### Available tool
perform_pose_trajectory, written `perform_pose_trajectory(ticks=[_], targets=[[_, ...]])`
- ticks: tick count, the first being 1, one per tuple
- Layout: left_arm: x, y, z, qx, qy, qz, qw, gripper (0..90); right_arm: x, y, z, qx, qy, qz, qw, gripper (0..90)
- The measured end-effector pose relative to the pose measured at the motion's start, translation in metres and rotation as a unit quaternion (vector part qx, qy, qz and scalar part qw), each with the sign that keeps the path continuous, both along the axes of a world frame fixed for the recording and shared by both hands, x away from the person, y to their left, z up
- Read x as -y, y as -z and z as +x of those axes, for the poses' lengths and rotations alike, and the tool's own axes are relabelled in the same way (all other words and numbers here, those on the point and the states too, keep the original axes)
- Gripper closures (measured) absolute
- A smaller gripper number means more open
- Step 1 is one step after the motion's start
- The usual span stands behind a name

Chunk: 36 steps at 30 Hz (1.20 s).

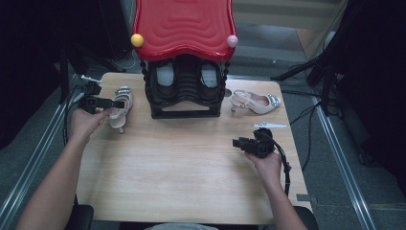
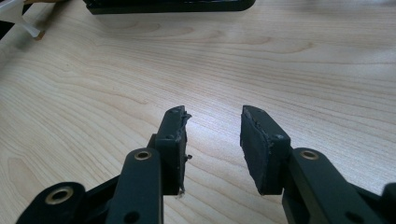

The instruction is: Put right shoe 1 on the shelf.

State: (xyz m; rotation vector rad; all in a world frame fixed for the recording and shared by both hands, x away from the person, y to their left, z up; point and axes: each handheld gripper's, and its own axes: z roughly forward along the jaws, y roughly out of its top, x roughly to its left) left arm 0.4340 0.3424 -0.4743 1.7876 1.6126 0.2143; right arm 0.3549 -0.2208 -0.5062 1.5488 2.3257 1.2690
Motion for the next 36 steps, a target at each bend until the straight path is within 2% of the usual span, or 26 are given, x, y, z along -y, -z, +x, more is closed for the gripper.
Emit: perform_pose_trajectory(ticks=[4, 5, 6, 7, 12, 14, 18, 22, 26, 29, 33, 36], targets=[[0.001, 0.002, 0.0, 0.003, -0.003, -0.007, 1.0, 21.7, 0.0, 0.001, 0.0, 0.0, 0.0, -0.001, 1.0, 61.9], [0.003, 0.002, 0.0, 0.009, -0.012, 0.004, 0.9999, 18.0, 0.0, 0.001, 0.0, 0.0, -0.001, -0.002, 1.0, 61.8], [0.004, 0.002, 0.0, 0.011, -0.016, 0.012, 0.9997, 8.9, -0.001, 0.001, 0.0, 0.0, -0.001, -0.003, 1.0, 61.8], [0.005, 0.003, 0.0, 0.008, -0.011, 0.011, 0.9998, 9.3, -0.001, 0.001, 0.0, 0.0, -0.001, -0.002, 1.0, 61.8], [0.004, 0.008, 0.005, -0.005, -0.023, 0.005, 0.9997, 9.3, -0.001, 0.0, 0.0, -0.001, 0.0, -0.003, 1.0, 61.7], [0.004, 0.012, 0.007, -0.019, -0.025, -0.001, 0.9995, 9.1, -0.001, 0.0, 0.0, -0.001, 0.0, -0.003, 1.0, 61.6], [0.007, 0.021, 0.012, -0.037, -0.025, 0.012, 0.9989, 8.9, -0.001, 0.0, 0.0, -0.001, 0.0, -0.003, 1.0, 61.3], [0.01, 0.025, 0.014, -0.039, -0.036, 0.006, 0.9986, 8.9, -0.001, 0.0, 0.0, -0.001, 0.0, -0.004, 1.0, 61.3], [0.011, 0.028, 0.016, -0.039, -0.046, 0.017, 0.998, 10.7, -0.001, 0.0, 0.0, -0.001, 0.0, -0.006, 1.0, 61.3], [0.015, 0.032, 0.018, -0.046, -0.048, 0.041, 0.997, 12.1, -0.001, 0.0, 0.0, -0.001, 0.0, -0.006, 1.0, 61.2], [0.014, 0.035, 0.019, -0.052, -0.05, 0.037, 0.9967, 11.4, -0.001, 0.0, 0.0, 0.0, 0.0, -0.007, 1.0, 61.1], [0.015, 0.036, 0.019, -0.05, -0.053, 0.047, 0.9963, 13.4, -0.001, 0.001, 0.0, 0.001, 0.0, -0.008, 1.0, 61.0]])
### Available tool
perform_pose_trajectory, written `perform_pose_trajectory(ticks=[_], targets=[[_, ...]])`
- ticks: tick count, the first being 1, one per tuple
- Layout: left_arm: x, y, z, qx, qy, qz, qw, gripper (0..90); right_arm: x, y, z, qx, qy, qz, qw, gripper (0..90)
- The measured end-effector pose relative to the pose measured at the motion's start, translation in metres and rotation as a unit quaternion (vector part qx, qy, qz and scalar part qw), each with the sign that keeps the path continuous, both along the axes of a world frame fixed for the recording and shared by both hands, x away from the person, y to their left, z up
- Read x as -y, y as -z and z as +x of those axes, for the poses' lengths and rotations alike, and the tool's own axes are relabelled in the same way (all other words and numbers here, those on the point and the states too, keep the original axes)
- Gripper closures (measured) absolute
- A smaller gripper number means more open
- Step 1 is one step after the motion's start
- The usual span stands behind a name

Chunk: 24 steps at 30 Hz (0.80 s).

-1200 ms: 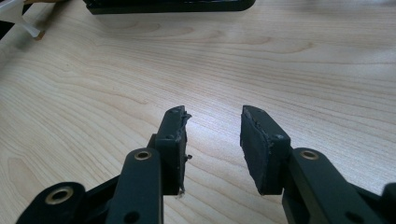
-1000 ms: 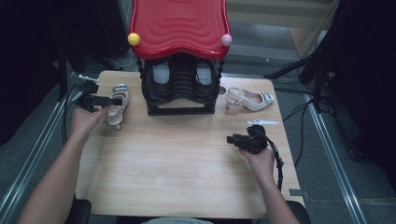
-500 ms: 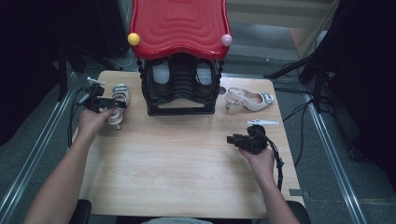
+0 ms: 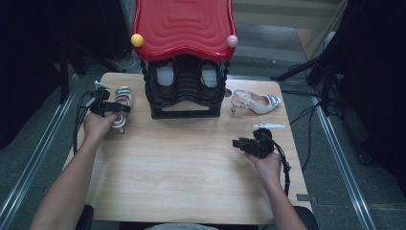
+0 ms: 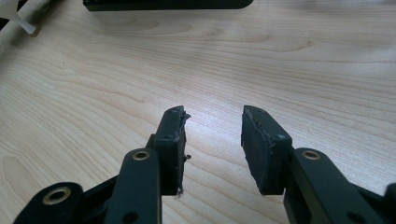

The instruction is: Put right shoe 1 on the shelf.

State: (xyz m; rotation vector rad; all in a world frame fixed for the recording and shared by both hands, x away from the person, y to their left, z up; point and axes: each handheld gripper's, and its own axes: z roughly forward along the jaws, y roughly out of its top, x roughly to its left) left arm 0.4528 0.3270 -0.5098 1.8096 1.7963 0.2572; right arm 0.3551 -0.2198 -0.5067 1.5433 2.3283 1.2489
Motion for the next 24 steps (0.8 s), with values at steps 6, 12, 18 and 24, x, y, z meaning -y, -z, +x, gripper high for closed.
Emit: perform_pose_trajectory(ticks=[6, 12, 18, 24], targets=[[0.0041, -0.0012, 0.0003, -0.007, -0.006, 0.017, 0.9998, 16.3, -0.0009, -0.0002, -0.0003, 0.001, 0.0, -0.001, 1.0, 60.8], [0.002, -0.0028, -0.0011, -0.008, -0.018, 0.016, 0.9997, 24.0, -0.0013, -0.0003, -0.0004, 0.002, -0.001, -0.001, 1.0, 60.7], [0.0031, -0.004, -0.0002, -0.012, -0.031, 0.014, 0.9994, 27.3, -0.0011, -0.0001, 0.0, 0.003, 0.0, -0.002, 1.0, 60.5], [0.0013, -0.005, 0.0005, -0.015, -0.038, 0.005, 0.9991, 29.1, 0.0, -0.0003, 0.0005, 0.003, 0.001, -0.001, 1.0, 60.3]])
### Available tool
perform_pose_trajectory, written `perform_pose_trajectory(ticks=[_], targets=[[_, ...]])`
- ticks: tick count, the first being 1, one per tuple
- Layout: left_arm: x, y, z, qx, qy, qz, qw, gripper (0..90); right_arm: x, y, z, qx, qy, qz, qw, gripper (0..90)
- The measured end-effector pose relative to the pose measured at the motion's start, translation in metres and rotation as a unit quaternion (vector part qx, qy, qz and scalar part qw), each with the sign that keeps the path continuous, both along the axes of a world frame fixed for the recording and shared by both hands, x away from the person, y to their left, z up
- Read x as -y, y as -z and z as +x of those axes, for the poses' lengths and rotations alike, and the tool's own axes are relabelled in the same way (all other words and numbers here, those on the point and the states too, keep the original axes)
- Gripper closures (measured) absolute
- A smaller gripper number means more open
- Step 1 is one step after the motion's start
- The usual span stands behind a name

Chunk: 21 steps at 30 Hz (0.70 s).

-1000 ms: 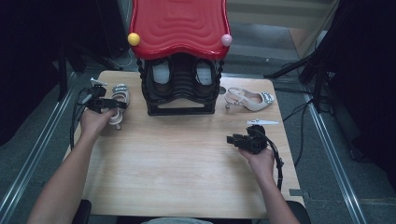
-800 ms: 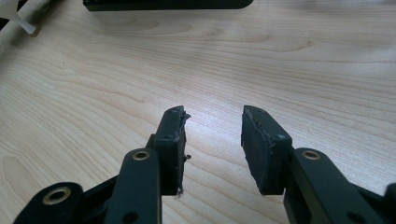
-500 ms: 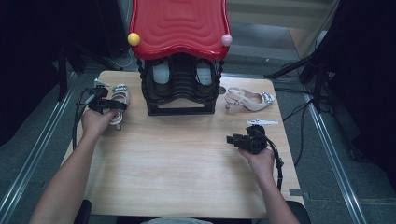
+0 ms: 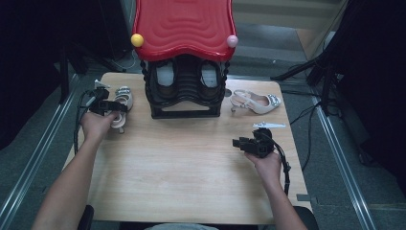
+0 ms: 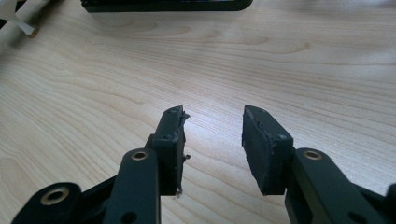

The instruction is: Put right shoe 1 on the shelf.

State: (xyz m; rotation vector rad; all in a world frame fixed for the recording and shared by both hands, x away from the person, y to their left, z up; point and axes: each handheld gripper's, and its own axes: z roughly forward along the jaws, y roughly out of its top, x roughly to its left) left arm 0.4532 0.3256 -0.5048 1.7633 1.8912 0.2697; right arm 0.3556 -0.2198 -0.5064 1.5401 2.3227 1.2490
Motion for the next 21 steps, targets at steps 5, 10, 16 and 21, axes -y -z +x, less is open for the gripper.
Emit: perform_pose_trajectory(ticks=[5, 10, 16, 21], targets=[[-0.003, 0.0, -0.001, -0.001, 0.002, -0.006, 1.0, 30.0, 0.0, 0.0, 0.0, 0.001, 0.001, 0.0, 1.0, 60.3], [-0.006, 0.0, -0.003, 0.007, 0.002, -0.013, 0.9999, 30.9, 0.0, 0.0, 0.0, 0.001, 0.001, 0.0, 1.0, 60.2], [-0.009, -0.001, -0.005, 0.014, -0.007, -0.018, 0.9997, 32.7, 0.0, 0.0, 0.0, 0.002, 0.003, 0.002, 1.0, 60.2], [-0.014, -0.006, -0.007, 0.023, -0.012, -0.034, 0.9991, 32.8, 0.0, 0.0, 0.0, 0.002, 0.001, -0.001, 1.0, 60.2]])
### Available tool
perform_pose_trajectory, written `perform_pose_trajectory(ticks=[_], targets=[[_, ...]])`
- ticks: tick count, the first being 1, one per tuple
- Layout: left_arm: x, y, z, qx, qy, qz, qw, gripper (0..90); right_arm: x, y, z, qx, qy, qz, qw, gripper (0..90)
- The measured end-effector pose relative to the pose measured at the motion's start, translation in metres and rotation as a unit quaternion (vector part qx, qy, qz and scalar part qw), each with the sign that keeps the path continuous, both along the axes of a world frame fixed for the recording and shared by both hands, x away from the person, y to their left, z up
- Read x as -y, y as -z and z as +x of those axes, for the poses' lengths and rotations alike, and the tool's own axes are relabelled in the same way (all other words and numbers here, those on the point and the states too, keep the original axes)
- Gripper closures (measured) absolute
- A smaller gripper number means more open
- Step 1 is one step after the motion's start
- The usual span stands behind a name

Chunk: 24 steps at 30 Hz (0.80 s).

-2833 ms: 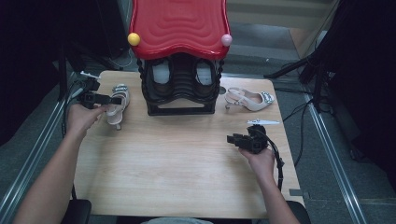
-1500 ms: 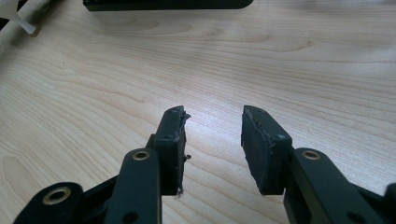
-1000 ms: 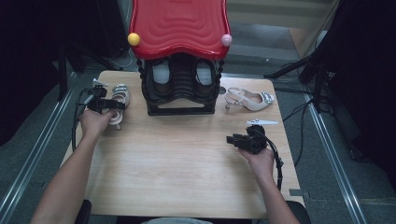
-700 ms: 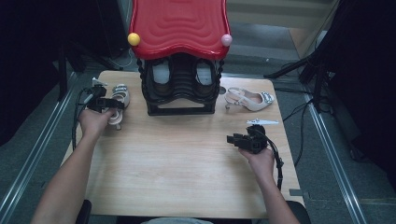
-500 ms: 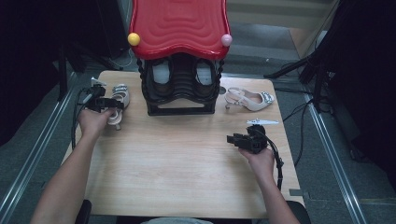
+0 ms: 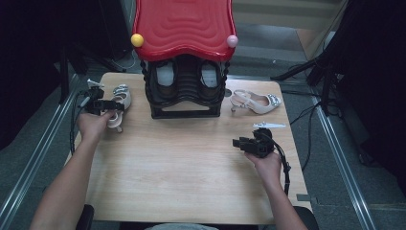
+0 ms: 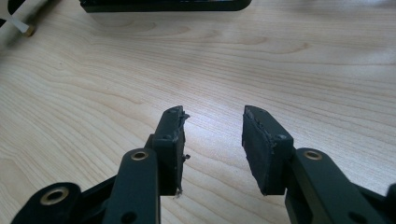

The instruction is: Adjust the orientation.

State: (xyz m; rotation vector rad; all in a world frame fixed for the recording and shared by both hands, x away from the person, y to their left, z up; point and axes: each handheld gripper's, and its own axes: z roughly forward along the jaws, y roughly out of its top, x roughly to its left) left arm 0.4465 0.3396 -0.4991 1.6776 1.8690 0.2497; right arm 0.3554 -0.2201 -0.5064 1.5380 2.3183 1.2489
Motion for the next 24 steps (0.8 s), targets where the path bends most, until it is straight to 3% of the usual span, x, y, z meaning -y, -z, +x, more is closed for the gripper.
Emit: perform_pose_trajectory(ticks=[10, 15, 18, 23, 24], targets=[[0.001, -0.024, -0.002, 0.029, 0.003, -0.003, 0.9996, 32.9, -0.001, 0.0, 0.0, 0.001, 0.001, 0.001, 1.0, 60.0], [0.001, -0.037, -0.003, 0.042, 0.002, -0.017, 0.999, 33.0, 0.0, 0.0, 0.0, 0.002, 0.002, 0.002, 1.0, 59.8], [0.002, -0.048, -0.004, 0.046, 0.008, -0.006, 0.9989, 33.0, 0.0, 0.0, 0.0, 0.003, 0.001, 0.003, 1.0, 59.9], [0.001, -0.066, -0.004, 0.062, 0.009, -0.022, 0.9978, 33.1, 0.0, -0.001, 0.0, 0.003, 0.001, 0.003, 1.0, 59.8], [0.002, -0.069, -0.004, 0.066, 0.011, -0.017, 0.9977, 33.2, 0.0, -0.001, 0.0, 0.003, 0.002, 0.003, 1.0, 59.9]])
